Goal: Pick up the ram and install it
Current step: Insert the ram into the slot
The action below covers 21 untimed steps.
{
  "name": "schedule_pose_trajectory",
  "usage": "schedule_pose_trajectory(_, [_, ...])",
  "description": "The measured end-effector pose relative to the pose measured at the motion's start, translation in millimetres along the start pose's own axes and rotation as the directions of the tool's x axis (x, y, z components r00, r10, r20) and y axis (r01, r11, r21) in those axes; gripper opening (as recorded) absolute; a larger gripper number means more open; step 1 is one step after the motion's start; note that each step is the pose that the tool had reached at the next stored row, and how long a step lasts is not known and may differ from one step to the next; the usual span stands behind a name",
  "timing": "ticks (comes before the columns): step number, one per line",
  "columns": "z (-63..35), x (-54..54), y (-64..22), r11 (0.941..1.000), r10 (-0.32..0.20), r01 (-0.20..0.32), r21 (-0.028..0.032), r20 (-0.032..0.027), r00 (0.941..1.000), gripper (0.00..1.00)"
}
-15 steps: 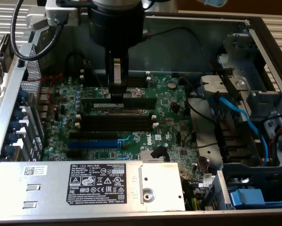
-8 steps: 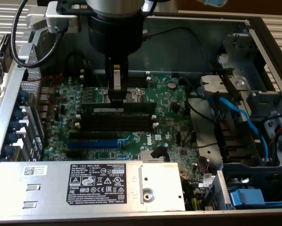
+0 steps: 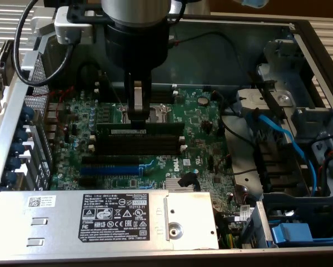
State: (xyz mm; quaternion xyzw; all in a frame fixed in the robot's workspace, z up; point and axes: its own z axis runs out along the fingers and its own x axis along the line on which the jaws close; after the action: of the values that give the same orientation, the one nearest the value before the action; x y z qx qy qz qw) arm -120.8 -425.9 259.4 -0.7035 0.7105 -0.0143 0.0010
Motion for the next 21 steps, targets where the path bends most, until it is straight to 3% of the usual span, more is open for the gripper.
schedule_pose_trajectory(2, [0.2, 1.8, 0.0, 1.0, 0.001, -0.001, -0.0002, 0.0069, 1.0, 0.12])
schedule_pose_trajectory(5, [0.7, 2.8, 0.0, 1.0, 0.003, -0.003, -0.0003, 0.0109, 0.9999, 0.12])
schedule_pose_trajectory(6, [0.7, 4.2, -0.1, 1.0, 0.004, -0.004, -0.0005, 0.015, 0.9999, 0.12])
schedule_pose_trajectory(9, [0.9, 9.6, -0.1, 1.0, 0.004, -0.004, -0.0007, 0.0367, 0.9993, 0.12])
schedule_pose_trajectory(11, [0.9, 10.6, -0.1, 1.0, 0.004, -0.004, -0.0008, 0.0453, 0.999, 0.12])
schedule_pose_trajectory(15, [1.1, 10.6, -0.1, 1.0, 0.006, -0.006, -0.0008, 0.0538, 0.9985, 0.12])
schedule_pose_trajectory(21, [1.4, 10.8, 0.0, 1.0, 0.009, -0.009, -0.0011, 0.0544, 0.9985, 0.12])
